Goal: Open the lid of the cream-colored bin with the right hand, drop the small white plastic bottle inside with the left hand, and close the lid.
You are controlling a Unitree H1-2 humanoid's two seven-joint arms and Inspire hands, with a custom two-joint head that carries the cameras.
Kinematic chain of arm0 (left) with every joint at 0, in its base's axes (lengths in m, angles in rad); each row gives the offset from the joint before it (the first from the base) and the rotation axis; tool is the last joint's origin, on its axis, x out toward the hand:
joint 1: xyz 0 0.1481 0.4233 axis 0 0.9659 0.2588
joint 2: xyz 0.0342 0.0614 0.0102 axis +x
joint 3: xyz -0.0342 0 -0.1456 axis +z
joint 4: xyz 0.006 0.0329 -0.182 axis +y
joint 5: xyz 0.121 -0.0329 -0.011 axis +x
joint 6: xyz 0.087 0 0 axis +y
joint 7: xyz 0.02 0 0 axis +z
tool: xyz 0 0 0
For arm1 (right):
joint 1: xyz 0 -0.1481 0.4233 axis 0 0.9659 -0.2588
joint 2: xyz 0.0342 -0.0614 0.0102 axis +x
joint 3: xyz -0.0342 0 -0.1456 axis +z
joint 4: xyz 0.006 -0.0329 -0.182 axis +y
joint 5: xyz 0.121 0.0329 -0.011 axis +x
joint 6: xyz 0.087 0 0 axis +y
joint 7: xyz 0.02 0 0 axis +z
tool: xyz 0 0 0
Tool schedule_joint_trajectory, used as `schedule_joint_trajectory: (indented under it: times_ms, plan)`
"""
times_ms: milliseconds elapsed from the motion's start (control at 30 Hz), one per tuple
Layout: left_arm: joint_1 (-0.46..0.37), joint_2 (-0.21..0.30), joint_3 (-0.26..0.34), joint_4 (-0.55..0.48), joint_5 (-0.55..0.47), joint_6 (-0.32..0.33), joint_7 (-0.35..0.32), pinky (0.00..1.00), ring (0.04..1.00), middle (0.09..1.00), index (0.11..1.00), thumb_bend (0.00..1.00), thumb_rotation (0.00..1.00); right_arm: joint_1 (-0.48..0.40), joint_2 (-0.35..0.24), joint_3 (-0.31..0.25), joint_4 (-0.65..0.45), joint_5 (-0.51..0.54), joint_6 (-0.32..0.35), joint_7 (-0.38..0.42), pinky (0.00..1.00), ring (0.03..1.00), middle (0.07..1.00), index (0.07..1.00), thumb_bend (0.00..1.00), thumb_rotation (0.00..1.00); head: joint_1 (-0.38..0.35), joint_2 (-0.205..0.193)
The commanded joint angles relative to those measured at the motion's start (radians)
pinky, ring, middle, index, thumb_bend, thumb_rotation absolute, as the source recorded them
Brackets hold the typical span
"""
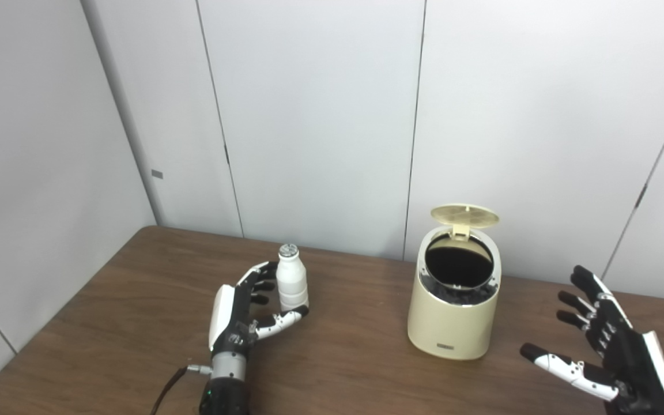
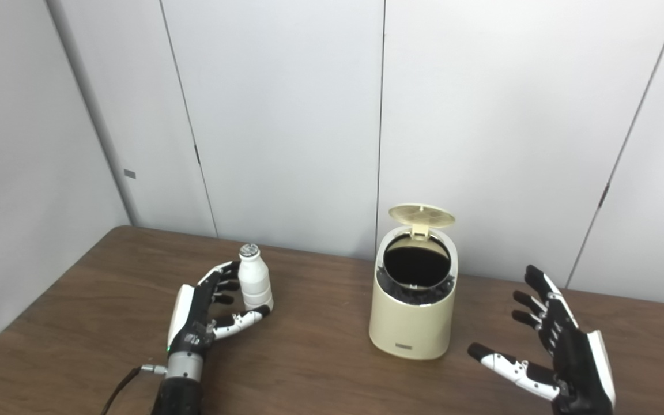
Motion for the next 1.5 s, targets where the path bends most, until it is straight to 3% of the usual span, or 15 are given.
schedule_joint_trajectory:
  times_ms: [0, 400, 533, 633, 667, 700, 800, 933, 1200, 1467]
  plan:
    - [-0.044, 0.014, -0.004, -0.008, 0.007, -0.046, 0.029, 0.63, 0.722, 0.766, 0.790, 0.80, 0.11, -0.022, 0.001, -0.003, -0.024, 0.002, -0.042, -0.009, 0.76, 0.839, 0.914, 0.895, 0.66, 0.10, -0.002, 0.002]
    - [-0.072, 0.007, -0.010, 0.055, -0.005, -0.084, 0.049, 0.63, 0.709, 0.757, 0.779, 0.80, 0.12, -0.016, 0.002, 0.000, -0.038, -0.009, -0.033, -0.010, 0.74, 0.829, 0.905, 0.893, 0.67, 0.13, -0.014, 0.011]
    - [-0.088, 0.001, -0.011, 0.089, -0.006, -0.108, 0.069, 0.60, 0.690, 0.747, 0.772, 0.78, 0.09, -0.014, 0.002, -0.003, -0.035, -0.005, -0.041, -0.009, 0.74, 0.825, 0.899, 0.884, 0.68, 0.14, -0.015, 0.012]
    - [-0.103, -0.014, 0.001, 0.118, -0.019, -0.140, 0.101, 0.53, 0.618, 0.697, 0.728, 0.76, 0.02, -0.013, 0.003, -0.004, -0.037, -0.004, -0.039, -0.009, 0.73, 0.817, 0.892, 0.878, 0.68, 0.15, -0.019, 0.018]
    - [-0.109, -0.019, 0.004, 0.131, -0.017, -0.152, 0.120, 0.50, 0.583, 0.666, 0.708, 0.74, 0.01, -0.012, 0.003, -0.004, -0.039, -0.003, -0.038, -0.009, 0.73, 0.819, 0.893, 0.879, 0.68, 0.15, -0.021, 0.019]
    - [-0.116, -0.023, 0.006, 0.145, -0.008, -0.164, 0.145, 0.45, 0.533, 0.564, 0.676, 0.63, 0.00, -0.011, 0.004, -0.003, -0.042, -0.003, -0.035, -0.008, 0.73, 0.819, 0.894, 0.879, 0.68, 0.15, -0.022, 0.020]
    - [-0.135, -0.027, 0.001, 0.181, 0.017, -0.182, 0.202, 0.38, 0.437, 0.493, 0.558, 0.52, 0.00, -0.008, 0.006, -0.003, -0.048, -0.007, -0.031, -0.010, 0.74, 0.820, 0.893, 0.879, 0.68, 0.15, -0.024, 0.023]
    - [-0.147, -0.024, -0.010, 0.207, 0.023, -0.196, 0.227, 0.35, 0.437, 0.489, 0.502, 0.50, 0.00, -0.007, 0.008, -0.002, -0.054, -0.013, -0.017, -0.010, 0.73, 0.815, 0.894, 0.875, 0.68, 0.15, -0.023, 0.026]
    - [-0.144, -0.008, -0.032, 0.225, 0.033, -0.223, 0.241, 0.35, 0.439, 0.486, 0.492, 0.50, 0.00, -0.010, 0.010, -0.003, -0.048, -0.009, -0.019, -0.010, 0.73, 0.814, 0.896, 0.878, 0.69, 0.17, -0.025, 0.025]
    - [-0.116, -0.012, -0.047, 0.140, 0.028, -0.298, 0.234, 0.37, 0.448, 0.489, 0.477, 0.48, 0.00, -0.015, 0.015, 0.001, -0.012, -0.006, -0.046, -0.012, 0.73, 0.816, 0.896, 0.883, 0.70, 0.16, -0.058, 0.014]
